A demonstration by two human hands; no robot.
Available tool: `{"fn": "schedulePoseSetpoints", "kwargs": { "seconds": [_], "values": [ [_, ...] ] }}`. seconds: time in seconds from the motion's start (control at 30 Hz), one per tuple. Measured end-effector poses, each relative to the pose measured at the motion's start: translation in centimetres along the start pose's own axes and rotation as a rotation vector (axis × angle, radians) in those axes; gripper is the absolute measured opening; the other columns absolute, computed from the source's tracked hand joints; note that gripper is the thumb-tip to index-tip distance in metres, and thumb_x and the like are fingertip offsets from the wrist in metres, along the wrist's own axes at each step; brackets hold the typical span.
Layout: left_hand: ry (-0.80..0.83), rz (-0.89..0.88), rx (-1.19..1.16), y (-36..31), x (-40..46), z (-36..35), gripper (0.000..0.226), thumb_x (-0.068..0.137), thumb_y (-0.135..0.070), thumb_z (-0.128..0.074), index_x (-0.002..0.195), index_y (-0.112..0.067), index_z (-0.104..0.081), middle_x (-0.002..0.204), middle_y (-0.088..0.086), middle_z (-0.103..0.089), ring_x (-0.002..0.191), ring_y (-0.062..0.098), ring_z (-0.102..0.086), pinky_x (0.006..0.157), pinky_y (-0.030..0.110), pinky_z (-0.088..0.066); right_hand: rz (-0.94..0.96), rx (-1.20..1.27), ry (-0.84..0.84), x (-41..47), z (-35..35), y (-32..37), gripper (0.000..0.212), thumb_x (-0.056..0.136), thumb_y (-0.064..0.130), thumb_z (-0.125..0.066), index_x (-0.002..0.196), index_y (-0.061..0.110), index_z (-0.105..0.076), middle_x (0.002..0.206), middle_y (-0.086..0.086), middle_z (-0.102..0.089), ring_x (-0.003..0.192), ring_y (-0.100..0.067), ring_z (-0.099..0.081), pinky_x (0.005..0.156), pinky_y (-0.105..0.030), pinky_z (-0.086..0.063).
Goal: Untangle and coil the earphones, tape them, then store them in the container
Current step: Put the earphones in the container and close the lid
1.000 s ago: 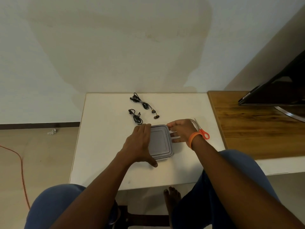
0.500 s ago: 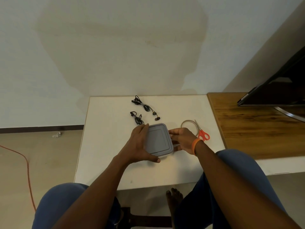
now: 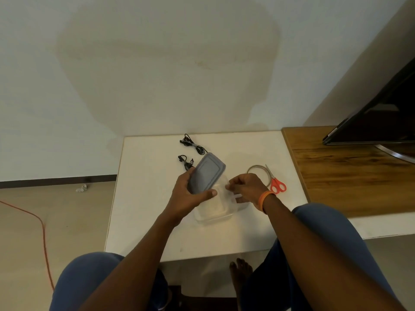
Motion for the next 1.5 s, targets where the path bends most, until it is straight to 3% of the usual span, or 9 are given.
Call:
{"fn": "schedulePoseSetpoints", "kwargs": {
  "seconds": [0.2,0.43,0.7,0.83,0.93,1.0,1.27,1.37,1.5],
  "values": [
    [-0.078,0.201,-0.754,0.5,-0.6,1.9,0.067,0.065,-0.054,-0.068,0.122,-0.019,-0.062,0.109,0.006,-0.056,0.103,0.021,-0.050,0.096,0.033,-0.040,0.010,-0.043,-0.102,0.0,0.7,-0.4,0.020,0.075,0.004,-0.079,0.091,0.002,-0.068,0.081,-0.010,-0.067,0.076,-0.025,-0.067,0.060,-0.033,-0.058],
    [-0.247,0.414,-1.110,4.1,-2.9,4.4,0.047,0.093,-0.029,-0.039,0.133,-0.011,-0.055,0.130,0.019,-0.061,0.116,0.040,-0.058,0.095,0.055,-0.048,0.029,-0.046,-0.164,0.1,1.3,-0.1,0.017,0.075,0.006,-0.079,0.089,0.006,-0.068,0.086,-0.013,-0.069,0.078,-0.026,-0.066,0.061,-0.034,-0.059],
    [-0.580,0.675,-0.557,8.1,-5.5,8.0,0.012,0.096,-0.003,-0.045,0.104,-0.007,-0.053,0.099,0.017,-0.058,0.087,0.033,-0.059,0.085,0.050,-0.054,0.042,-0.066,-0.232,0.0,2.1,0.1,0.015,0.076,0.004,-0.077,0.087,0.007,-0.068,0.083,-0.016,-0.069,0.076,-0.029,-0.067,0.068,-0.043,-0.060],
    [-0.634,0.600,-0.116,8.3,-5.5,10.0,0.011,0.088,-0.001,-0.056,0.077,-0.001,-0.055,0.083,0.017,-0.058,0.076,0.032,-0.060,0.081,0.055,-0.058,0.050,-0.107,-0.245,-0.3,2.1,0.4,0.020,0.075,0.006,-0.078,0.092,0.006,-0.069,0.085,-0.014,-0.069,0.075,-0.028,-0.067,0.058,-0.035,-0.058],
    [-0.655,0.505,0.180,7.1,-5.6,10.6,0.013,0.083,-0.005,-0.063,0.073,0.002,-0.058,0.069,0.013,-0.058,0.062,0.027,-0.060,0.057,0.039,-0.058,0.035,-0.119,-0.244,-0.3,2.2,0.3,0.020,0.074,0.006,-0.080,0.091,0.007,-0.068,0.085,-0.014,-0.069,0.075,-0.027,-0.067,0.054,-0.032,-0.057],
    [-0.661,0.499,0.304,6.8,-5.6,10.9,0.016,0.082,-0.009,-0.068,0.075,0.002,-0.059,0.064,0.009,-0.055,0.054,0.019,-0.054,0.046,0.025,-0.040,0.024,-0.117,-0.246,-0.3,2.2,0.2,0.021,0.073,0.006,-0.080,0.090,0.006,-0.068,0.084,-0.014,-0.069,0.073,-0.026,-0.067,0.056,-0.033,-0.058],
    [-0.670,0.391,0.500,4.9,-4.1,10.5,0.030,0.081,-0.017,-0.068,0.107,-0.004,-0.058,0.101,0.013,-0.062,0.097,0.032,-0.060,0.075,0.043,-0.054,0.003,-0.093,-0.215,-0.6,1.7,0.2,0.026,0.071,0.004,-0.081,0.093,0.000,-0.068,0.083,-0.017,-0.069,0.068,-0.026,-0.066,0.061,-0.037,-0.060],
    [-0.645,0.223,0.487,1.8,-2.2,8.5,0.030,0.087,-0.018,-0.062,0.114,-0.005,-0.059,0.109,0.012,-0.063,0.104,0.030,-0.059,0.081,0.037,-0.048,-0.040,-0.099,-0.200,-0.4,1.6,-0.2,0.034,0.070,0.008,-0.083,0.099,-0.001,-0.067,0.084,-0.016,-0.069,0.070,-0.025,-0.067,0.062,-0.037,-0.060],
    [-0.586,0.187,0.415,-1.0,0.7,5.7,0.046,0.093,-0.043,-0.060,0.114,-0.002,-0.054,0.105,0.011,-0.061,0.101,0.028,-0.059,0.075,0.028,-0.037,-0.050,-0.303,-0.215,0.2,2.4,0.2,0.058,0.070,0.031,-0.084,0.115,0.003,-0.061,0.108,-0.015,-0.067,0.096,-0.029,-0.065,0.087,-0.038,-0.055]
  ]
}}
Point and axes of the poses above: each hand's wrist, its own x-axis towards the middle knuckle, its own z-axis out of the back of the hand, y = z × x, the point moved 9 cm from there along x, towards the middle knuckle
